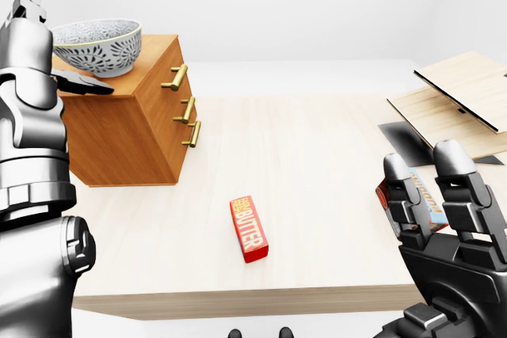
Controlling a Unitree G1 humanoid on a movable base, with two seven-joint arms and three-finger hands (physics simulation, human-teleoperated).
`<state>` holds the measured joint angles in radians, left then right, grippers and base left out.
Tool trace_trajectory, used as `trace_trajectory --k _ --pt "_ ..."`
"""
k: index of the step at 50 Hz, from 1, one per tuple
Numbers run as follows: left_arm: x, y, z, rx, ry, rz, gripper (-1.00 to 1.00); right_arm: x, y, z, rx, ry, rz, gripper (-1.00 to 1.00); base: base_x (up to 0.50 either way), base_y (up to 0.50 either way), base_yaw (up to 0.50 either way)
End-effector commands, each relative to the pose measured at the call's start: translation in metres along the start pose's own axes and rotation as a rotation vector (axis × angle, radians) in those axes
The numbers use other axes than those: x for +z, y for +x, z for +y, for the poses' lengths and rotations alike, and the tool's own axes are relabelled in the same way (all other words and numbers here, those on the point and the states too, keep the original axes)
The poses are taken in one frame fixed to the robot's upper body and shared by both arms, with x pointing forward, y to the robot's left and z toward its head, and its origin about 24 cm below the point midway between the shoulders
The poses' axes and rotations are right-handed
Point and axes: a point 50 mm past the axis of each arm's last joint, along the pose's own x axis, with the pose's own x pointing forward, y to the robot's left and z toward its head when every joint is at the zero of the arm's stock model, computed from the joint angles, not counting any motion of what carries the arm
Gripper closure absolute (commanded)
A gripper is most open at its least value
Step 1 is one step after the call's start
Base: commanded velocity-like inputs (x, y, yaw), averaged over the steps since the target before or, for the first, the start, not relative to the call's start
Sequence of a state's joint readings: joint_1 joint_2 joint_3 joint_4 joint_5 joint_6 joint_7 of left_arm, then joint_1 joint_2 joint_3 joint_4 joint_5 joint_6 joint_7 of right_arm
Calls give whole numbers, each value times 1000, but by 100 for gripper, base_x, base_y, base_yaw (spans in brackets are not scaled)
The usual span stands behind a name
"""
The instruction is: Close the top drawer of the cabinet and put the bowl on top of it.
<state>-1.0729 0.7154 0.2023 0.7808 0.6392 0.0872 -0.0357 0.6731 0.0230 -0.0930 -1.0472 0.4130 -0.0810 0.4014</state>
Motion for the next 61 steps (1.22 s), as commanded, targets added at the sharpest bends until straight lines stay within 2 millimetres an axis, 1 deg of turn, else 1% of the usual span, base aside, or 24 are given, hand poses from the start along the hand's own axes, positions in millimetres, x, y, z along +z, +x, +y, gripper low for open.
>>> trace_trajectory --k 1,13,18,22,25,26,28,29,31,33,35,37,41,42,46,48,51,53,54,55,60,61 --pt "-15 -6 -19 -91 34 38 -100 0 0 1 2 -1 0 -100 0 0 0" --pt "-12 -5 -15 -81 40 27 -100 0 0 2 5 0 2 -100 0 0 0" --pt "-10 -5 -10 -70 39 17 -100 0 0 1 4 0 1 -100 0 0 0" --pt "0 -8 13 -25 11 -54 -100 -1 1 1 3 0 1 -100 0 0 0" --pt "15 -18 34 8 9 -151 -100 -1 1 0 3 1 0 -100 0 0 0" --pt "22 -23 45 33 8 -194 -100 -1 1 0 2 0 1 -100 0 0 0" --pt "34 -31 61 64 18 -259 -100 -2 2 1 3 1 4 -100 0 0 0" --pt "46 -40 82 110 27 -325 -100 -2 1 2 5 -2 5 -100 0 0 0" --pt "48 -42 83 114 28 -339 -100 -2 1 2 5 -2 5 -100 0 0 0" --pt "69 -64 116 198 87 -452 -100 -1 1 2 7 -1 4 -100 0 0 0" --pt "81 -77 128 223 109 -519 -100 -2 1 3 9 -2 7 -100 0 0 0" --pt "86 -85 133 256 151 -549 -100 -2 0 4 12 -3 7 -100 0 0 0" --pt "98 -99 140 280 168 -623 -100 -2 0 4 11 -2 5 -100 0 0 0" --pt "105 -106 143 288 178 -658 -100 -2 0 3 11 -2 7 -100 0 0 0" --pt "118 -121 149 306 209 -734 -100 -2 0 3 11 -1 7 -100 0 0 0" --pt "128 -137 151 331 263 -790 -100 -2 0 3 11 -1 7 -100 0 0 0" --pt "138 -154 148 320 301 -865 -100 -2 0 3 11 -3 7 -100 0 0 0" --pt "146 -172 147 333 330 -942 -100 -2 0 3 11 -4 7 -100 0 0 0" --pt "147 -173 147 334 331 -948 -100 -2 0 3 11 -4 7 -100 0 0 0" --pt "152 -187 145 347 336 -1008 -100 -1 -1 3 11 -3 6 -100 0 0 0" --pt "164 -228 137 366 363 -1195 -100 -1 -1 3 10 -3 5 -100 0 0 0" --pt "168 -247 136 389 385 -1273 -100 -1 -1 3 10 -4 5 -100 0 0 0"
